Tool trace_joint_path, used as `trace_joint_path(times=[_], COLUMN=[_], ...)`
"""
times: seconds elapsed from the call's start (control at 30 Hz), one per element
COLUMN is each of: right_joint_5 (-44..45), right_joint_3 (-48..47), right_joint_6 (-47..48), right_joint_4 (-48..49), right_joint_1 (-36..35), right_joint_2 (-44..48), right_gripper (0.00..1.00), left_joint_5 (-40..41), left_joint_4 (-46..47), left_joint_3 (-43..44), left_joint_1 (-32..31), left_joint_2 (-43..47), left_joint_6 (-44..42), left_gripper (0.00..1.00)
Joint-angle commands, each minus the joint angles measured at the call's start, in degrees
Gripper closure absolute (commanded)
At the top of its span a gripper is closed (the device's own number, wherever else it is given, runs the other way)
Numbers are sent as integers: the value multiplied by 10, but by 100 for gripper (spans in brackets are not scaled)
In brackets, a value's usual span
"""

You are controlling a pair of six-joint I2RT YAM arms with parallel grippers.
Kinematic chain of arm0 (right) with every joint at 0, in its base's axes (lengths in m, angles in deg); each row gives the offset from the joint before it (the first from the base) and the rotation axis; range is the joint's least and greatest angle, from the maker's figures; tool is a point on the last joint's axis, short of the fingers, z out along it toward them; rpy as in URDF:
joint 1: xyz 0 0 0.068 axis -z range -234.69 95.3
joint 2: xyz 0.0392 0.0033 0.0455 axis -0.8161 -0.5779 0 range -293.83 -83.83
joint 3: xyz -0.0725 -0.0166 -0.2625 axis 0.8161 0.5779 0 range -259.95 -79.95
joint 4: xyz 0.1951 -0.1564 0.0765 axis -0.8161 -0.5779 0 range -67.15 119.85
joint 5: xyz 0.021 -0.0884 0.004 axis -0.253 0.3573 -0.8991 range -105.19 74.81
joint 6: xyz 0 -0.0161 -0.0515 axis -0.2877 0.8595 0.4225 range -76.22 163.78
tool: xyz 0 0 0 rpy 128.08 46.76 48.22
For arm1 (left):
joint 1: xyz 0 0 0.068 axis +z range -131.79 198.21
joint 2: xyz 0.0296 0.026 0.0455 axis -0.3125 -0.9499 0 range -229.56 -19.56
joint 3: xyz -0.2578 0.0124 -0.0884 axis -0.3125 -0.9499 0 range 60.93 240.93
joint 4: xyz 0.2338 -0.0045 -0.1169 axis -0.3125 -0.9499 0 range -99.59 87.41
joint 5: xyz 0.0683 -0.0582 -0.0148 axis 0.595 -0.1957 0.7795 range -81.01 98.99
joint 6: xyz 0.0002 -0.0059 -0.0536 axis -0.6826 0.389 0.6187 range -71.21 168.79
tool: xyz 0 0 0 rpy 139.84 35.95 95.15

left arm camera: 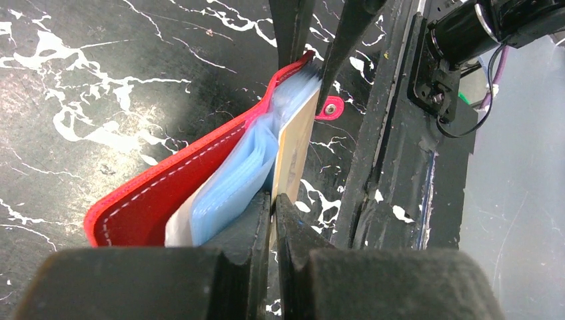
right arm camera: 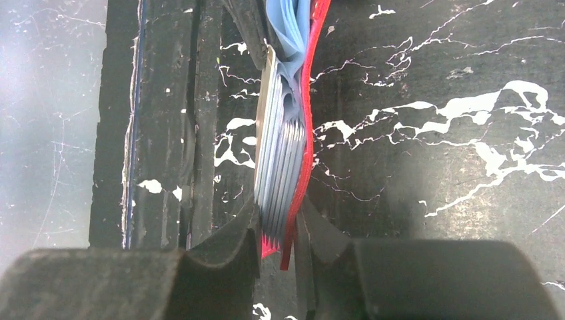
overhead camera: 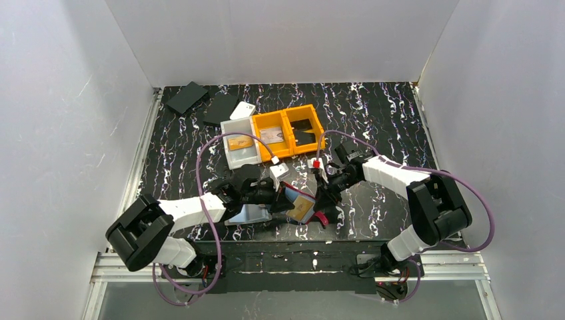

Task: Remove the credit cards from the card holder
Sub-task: Remove the credit card from the card holder.

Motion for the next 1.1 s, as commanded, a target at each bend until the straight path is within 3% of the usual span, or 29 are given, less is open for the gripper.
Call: trace_joint_path(times=[0.0,0.27,0.73,1.07], right_joint_5=[11,17,22,47], right_joint_3=[-35,-36,-40,-43], right_joint_6=[32,55,69,61], right_joint_4=[-41,-59,-73,-70], right_joint_1=[-4,-4,-6,-12], right_joint_2=[-2,1,-3,-8], right_gripper=[99,99,99,99], left_joint_5=[2,-8,-117,-142], left_joint_4=[14,14,14,15], left_joint_3=[-10,-42,-20,-8], left_joint_1=[-2,12,42,62], left_joint_2=[46,96,44,19], left_joint_6=[-48,-89,-12,27], left_gripper=[100,100,100,100])
